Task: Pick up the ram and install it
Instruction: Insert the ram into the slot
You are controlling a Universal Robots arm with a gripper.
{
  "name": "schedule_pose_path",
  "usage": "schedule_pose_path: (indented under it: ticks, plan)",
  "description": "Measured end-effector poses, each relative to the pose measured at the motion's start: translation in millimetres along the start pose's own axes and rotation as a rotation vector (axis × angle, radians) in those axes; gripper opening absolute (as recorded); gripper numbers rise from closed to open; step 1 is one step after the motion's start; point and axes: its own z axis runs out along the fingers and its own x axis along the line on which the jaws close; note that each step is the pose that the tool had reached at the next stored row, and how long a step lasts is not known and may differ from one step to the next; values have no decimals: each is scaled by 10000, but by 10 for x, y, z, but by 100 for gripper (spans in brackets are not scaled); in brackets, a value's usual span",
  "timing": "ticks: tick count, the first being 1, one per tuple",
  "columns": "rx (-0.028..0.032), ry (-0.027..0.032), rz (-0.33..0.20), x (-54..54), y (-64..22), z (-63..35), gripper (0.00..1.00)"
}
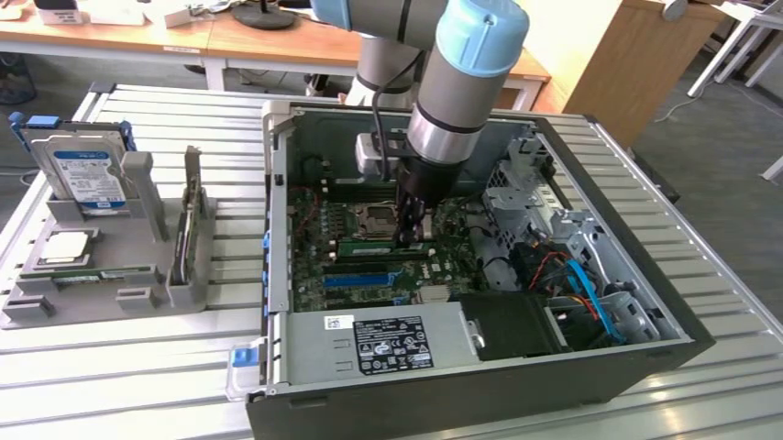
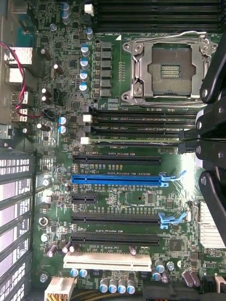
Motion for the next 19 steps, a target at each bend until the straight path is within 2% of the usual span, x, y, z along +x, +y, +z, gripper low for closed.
schedule_pose_path:
  ticks: [15,17,18,19]
  plan:
    - [-1,1,1,1,-1,27,12]
    - [0,-1,0,1,-1,28,13]
    - [0,0,0,1,-1,27,18]
    - [1,0,0,1,-1,28,18]
